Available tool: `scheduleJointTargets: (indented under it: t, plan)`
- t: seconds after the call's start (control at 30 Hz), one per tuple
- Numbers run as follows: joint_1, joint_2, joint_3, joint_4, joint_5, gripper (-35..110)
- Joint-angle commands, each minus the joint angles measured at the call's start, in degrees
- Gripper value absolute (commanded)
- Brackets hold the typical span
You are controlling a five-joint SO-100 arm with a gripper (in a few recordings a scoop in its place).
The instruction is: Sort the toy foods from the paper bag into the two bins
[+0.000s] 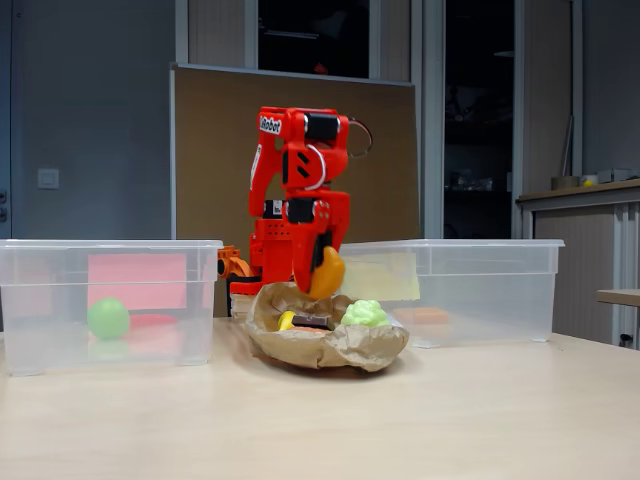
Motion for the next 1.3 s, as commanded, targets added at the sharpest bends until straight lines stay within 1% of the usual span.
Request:
scheduleJointTargets:
  t: [0.0, 0.13, 0.3, 0.47, 0.6, 0.7, 0.8, 0.9, 0.97, 1.17, 1.27]
  plan:
    - [0.2, 9.0, -2.7, 8.8, 8.3, 6]
    - [-3.3, 18.3, -1.5, 16.3, 21.3, 5]
    - [-13.5, 29.9, 2.4, 21.4, 41.0, 4]
    - [-28.5, 38.8, 8.8, 21.5, 64.3, 3]
    - [-41.8, 38.8, 9.8, 20.4, 82.5, 3]
    - [-48.7, 35.8, 9.1, 16.9, 91.7, 3]
    - [-53.7, 31.5, 7.4, 13.9, 98.7, 3]
    - [-56.6, 26.7, 7.1, 9.0, 103.2, 3]
    - [-57.8, 23.7, 9.3, 3.8, 105.4, 3]
    - [-60.3, 17.8, 26.2, -22.9, 111.3, 4]
    - [-60.4, 14.2, 31.6, -33.2, 112.5, 4]
